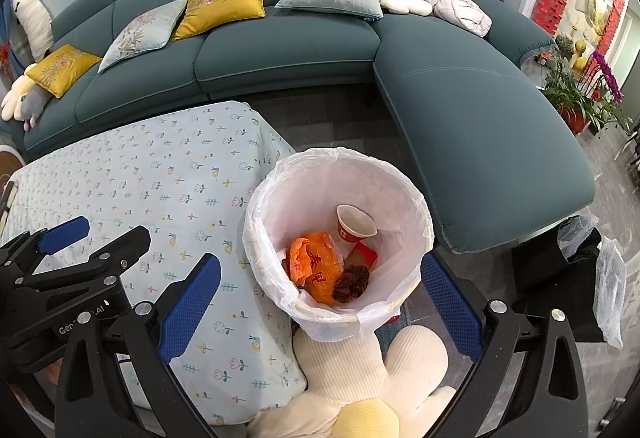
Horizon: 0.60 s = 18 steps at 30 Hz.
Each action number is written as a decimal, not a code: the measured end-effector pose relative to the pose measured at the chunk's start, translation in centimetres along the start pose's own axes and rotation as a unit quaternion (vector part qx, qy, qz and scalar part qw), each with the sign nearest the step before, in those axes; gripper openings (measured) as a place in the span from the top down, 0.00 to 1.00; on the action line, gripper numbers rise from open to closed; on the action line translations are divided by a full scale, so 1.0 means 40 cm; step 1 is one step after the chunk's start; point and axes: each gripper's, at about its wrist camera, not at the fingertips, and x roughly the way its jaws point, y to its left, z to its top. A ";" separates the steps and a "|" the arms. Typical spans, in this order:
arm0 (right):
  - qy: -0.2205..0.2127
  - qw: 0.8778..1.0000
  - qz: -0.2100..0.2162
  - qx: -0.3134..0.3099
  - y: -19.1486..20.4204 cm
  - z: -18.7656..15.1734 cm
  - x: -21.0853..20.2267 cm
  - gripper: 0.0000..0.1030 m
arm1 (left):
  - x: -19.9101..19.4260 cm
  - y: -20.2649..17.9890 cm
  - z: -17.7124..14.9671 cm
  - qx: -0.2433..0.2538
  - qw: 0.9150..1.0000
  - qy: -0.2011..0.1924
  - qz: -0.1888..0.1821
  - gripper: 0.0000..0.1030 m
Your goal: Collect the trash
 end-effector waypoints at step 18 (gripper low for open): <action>0.003 1.000 -0.002 0.002 -0.008 -0.004 0.001 0.07 | -0.001 -0.015 -0.001 0.012 1.000 -0.003 0.007 0.23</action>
